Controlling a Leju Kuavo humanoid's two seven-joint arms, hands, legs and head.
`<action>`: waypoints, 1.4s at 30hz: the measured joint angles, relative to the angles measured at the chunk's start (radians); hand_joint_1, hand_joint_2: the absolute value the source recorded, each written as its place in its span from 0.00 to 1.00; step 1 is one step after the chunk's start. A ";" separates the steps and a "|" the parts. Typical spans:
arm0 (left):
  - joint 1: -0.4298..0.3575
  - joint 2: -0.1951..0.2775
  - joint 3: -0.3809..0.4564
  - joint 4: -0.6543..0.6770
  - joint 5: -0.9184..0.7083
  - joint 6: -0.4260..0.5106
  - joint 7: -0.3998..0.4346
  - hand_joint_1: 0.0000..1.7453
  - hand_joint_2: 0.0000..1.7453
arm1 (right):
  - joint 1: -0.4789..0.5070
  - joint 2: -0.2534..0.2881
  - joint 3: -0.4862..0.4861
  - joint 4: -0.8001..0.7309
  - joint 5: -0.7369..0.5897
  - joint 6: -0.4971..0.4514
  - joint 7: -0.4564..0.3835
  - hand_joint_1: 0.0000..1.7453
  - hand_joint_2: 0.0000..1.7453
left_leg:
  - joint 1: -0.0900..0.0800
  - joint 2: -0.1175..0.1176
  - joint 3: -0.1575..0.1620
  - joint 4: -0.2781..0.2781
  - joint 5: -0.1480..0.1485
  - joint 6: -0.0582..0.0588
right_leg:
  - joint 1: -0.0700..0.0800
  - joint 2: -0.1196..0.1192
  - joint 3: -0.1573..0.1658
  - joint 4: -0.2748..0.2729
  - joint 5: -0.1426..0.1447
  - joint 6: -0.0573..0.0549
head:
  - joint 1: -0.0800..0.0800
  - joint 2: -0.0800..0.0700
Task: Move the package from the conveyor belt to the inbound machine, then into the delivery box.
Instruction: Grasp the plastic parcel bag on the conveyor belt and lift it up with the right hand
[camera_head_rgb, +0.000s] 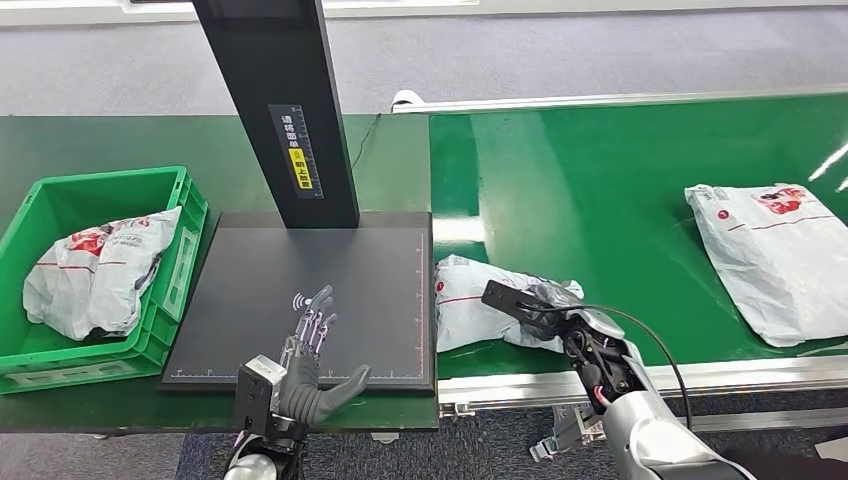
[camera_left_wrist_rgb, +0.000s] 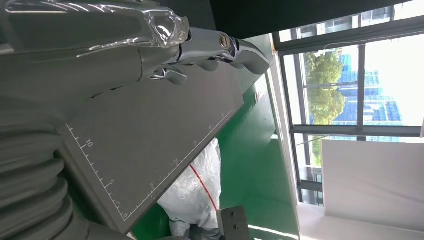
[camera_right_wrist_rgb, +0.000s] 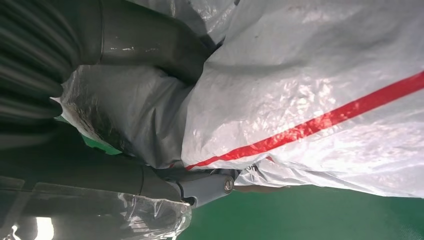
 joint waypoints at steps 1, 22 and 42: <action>0.000 0.000 0.000 0.000 0.000 0.000 0.000 0.00 1.00 | 0.000 0.000 0.001 0.000 0.000 0.000 0.000 1.00 1.00 | 0.000 0.000 0.000 0.000 0.000 0.000 | 0.000 0.000 0.000 0.000 0.000 0.000 | 0.000 0.000; 0.034 0.002 -0.001 -0.022 0.007 0.025 -0.017 0.00 1.00 | -0.002 0.016 -0.106 -0.021 -0.266 -0.428 -0.275 1.00 1.00 | -0.001 0.000 -0.010 0.000 0.002 0.002 | -0.002 0.000 -0.007 0.000 0.003 0.001 | 0.000 0.000; 0.066 0.004 -0.005 -0.050 0.007 0.074 -0.043 0.00 1.00 | -0.003 -0.004 -0.396 -0.273 -0.768 -0.451 -0.615 1.00 1.00 | -0.001 0.000 -0.016 0.000 0.003 0.002 | -0.002 0.000 -0.015 0.000 0.004 0.001 | 0.000 0.000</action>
